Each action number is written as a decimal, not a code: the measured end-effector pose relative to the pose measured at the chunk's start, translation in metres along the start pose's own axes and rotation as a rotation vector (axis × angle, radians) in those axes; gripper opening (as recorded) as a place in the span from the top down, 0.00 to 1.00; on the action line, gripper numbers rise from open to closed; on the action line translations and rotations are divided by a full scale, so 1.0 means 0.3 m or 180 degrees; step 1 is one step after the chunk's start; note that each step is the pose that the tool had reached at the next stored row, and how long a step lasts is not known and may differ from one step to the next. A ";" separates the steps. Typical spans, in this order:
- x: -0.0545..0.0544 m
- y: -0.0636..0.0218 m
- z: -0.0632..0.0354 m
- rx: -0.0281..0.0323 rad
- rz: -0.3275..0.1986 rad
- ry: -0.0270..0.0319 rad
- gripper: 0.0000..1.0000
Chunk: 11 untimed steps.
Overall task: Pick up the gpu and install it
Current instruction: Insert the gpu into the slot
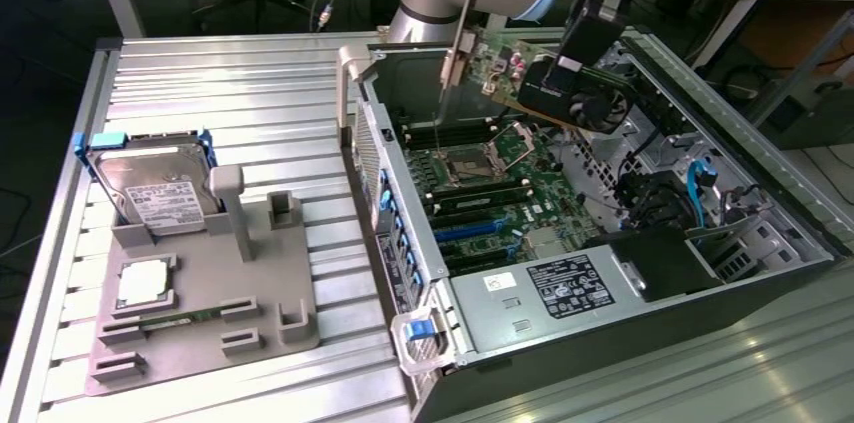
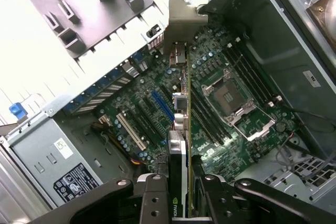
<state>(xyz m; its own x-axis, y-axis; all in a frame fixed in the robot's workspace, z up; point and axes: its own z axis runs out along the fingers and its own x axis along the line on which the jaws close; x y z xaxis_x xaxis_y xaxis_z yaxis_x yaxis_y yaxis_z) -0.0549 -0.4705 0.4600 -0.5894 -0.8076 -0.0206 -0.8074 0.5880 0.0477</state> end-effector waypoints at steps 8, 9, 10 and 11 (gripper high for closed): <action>0.000 0.000 0.000 -0.0003 -0.0144 0.0007 0.73; 0.000 0.000 0.000 -0.0003 -0.0159 0.0008 0.73; 0.000 0.000 0.000 -0.0004 -0.0181 0.0008 0.73; 0.000 0.000 0.000 -0.0004 -0.0195 0.0009 0.73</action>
<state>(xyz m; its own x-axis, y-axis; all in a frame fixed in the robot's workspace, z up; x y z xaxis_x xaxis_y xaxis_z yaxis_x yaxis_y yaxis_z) -0.0549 -0.4705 0.4600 -0.5386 -0.8423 -0.0206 -0.8420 0.5373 0.0477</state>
